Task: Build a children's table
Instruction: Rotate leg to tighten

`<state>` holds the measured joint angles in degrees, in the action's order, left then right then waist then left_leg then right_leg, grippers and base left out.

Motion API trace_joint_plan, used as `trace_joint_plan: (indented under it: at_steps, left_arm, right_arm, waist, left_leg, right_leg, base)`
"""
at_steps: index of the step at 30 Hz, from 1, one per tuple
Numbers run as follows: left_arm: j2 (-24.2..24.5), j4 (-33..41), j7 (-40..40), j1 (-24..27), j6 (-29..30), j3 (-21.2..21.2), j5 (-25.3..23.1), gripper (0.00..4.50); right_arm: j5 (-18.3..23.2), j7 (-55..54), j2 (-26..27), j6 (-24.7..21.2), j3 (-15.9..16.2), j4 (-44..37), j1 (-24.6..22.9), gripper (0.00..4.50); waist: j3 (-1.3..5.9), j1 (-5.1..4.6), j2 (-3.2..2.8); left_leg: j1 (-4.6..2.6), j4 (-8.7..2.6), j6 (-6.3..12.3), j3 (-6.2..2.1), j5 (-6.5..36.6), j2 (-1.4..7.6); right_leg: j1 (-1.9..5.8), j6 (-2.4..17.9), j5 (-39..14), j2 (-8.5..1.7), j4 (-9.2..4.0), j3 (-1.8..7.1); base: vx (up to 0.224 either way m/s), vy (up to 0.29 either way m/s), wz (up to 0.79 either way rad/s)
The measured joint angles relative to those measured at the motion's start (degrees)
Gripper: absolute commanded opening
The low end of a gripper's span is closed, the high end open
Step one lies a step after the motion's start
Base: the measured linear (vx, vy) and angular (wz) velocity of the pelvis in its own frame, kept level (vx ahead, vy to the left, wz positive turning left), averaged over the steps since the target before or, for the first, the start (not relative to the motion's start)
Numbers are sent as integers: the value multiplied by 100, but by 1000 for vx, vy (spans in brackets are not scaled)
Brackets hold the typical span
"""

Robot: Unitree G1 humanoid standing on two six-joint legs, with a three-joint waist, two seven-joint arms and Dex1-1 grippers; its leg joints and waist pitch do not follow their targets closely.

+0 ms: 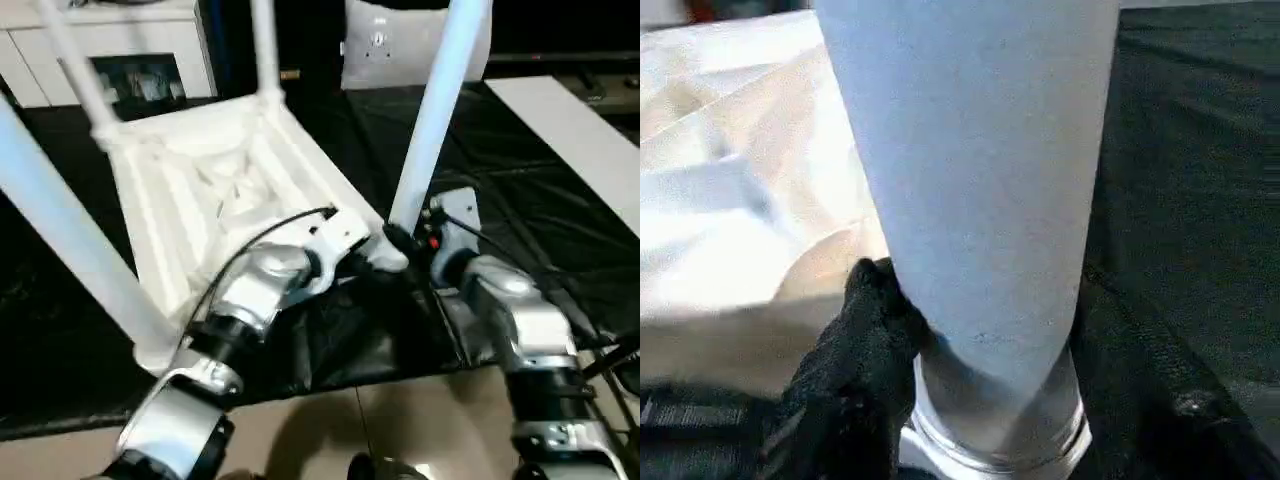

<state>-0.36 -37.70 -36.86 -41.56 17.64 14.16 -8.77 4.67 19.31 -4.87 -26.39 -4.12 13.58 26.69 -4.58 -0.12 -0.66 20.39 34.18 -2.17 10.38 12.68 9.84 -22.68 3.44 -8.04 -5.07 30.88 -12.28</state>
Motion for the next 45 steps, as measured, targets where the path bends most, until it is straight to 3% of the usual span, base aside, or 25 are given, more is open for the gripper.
trace_joint_plan:
  at_steps: [2,6,10,17,24,27,32,34,45]
  left_arm:
    - [-50,1,101,-25,9,15,-12,0]
    - [-32,7,58,-34,-6,39,-12,0]
    - [205,48,-466,-29,-176,188,10,0]
    - [786,302,-1662,175,-690,457,199,0]
    - [1544,475,-2941,402,-1432,554,464,0]
    - [1772,529,-3428,424,-1584,607,534,0]
    - [1979,535,-4224,493,-2101,780,714,0]
    - [2011,533,-4348,493,-2209,831,732,0]
    - [1959,483,-4550,491,-2385,927,749,0]
  right_arm:
    - [-20,-162,42,96,-3,2,-2,264]
    - [-5,-18,-7,233,-5,13,-52,283]
    - [252,658,-304,357,-3,11,-201,316]
    - [816,2674,-1446,574,143,-98,-402,376]
    - [1089,4643,-2465,896,404,-102,-594,439]
    - [1131,5113,-2580,1089,484,-87,-594,439]
    - [1179,5898,-2689,1267,868,132,-524,439]
    - [1186,6104,-2690,1346,969,163,-501,412]
    - [1198,6619,-2596,1459,1357,350,-449,313]
  waist:
    - [3,27,-5]
    - [3,50,-5]
    - [2,121,-5]
    - [0,287,-8]
    - [0,385,-7]
    - [1,444,-7]
    - [2,645,-5]
    - [2,694,-5]
    - [1,694,-2]
  left_leg:
    - [19,4,10,3,6,-1]
    - [30,10,17,12,9,-2]
    - [25,15,18,13,6,-1]
    - [2,36,18,16,6,1]
    - [-5,40,17,19,6,4]
    - [-7,42,17,21,6,4]
    - [-4,51,23,34,10,4]
    - [-4,59,25,36,11,3]
    - [-19,79,21,41,10,4]
  right_leg:
    - [-28,1,-1,-1,7,9]
    - [-42,7,-5,-2,23,20]
    - [-43,13,-2,-2,30,20]
    - [-40,17,3,-5,41,25]
    - [-39,17,2,-5,50,25]
    - [-38,17,2,-6,51,26]
    - [-39,15,1,-14,56,29]
    - [-39,15,1,-18,64,29]
    - [-36,14,1,-20,94,35]
  base:
    - [0,0,0]
    - [0,0,0]
    - [0,0,0]
    - [0,0,0]
    - [0,0,0]
    - [0,0,0]
    - [0,0,0]
    - [0,0,0]
    - [0,0,0]
